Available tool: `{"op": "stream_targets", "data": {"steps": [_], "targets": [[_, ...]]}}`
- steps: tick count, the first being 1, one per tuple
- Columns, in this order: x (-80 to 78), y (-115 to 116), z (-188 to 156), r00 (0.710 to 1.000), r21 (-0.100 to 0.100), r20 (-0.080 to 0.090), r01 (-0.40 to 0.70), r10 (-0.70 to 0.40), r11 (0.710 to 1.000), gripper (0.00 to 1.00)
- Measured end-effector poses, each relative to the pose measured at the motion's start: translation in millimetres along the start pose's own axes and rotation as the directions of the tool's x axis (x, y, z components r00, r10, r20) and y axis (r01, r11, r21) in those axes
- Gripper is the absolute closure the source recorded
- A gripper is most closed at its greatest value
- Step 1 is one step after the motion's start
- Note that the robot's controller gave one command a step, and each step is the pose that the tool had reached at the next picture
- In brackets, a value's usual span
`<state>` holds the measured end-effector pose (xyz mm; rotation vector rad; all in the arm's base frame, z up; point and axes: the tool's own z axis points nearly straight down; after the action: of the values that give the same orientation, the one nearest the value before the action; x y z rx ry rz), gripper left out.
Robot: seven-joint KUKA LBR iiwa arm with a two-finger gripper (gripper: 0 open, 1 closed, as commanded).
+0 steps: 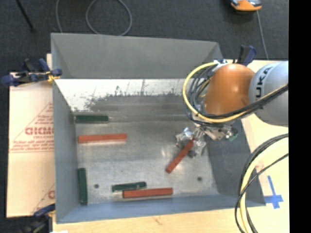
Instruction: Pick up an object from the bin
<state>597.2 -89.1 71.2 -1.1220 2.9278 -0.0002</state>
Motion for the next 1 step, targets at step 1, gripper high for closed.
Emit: {"op": "stream_targets", "data": {"steps": [1], "targets": [[13.0,-35.0,-108.6,1.000,0.009,0.002,0.001,-0.001,1.000,1.00]]}}
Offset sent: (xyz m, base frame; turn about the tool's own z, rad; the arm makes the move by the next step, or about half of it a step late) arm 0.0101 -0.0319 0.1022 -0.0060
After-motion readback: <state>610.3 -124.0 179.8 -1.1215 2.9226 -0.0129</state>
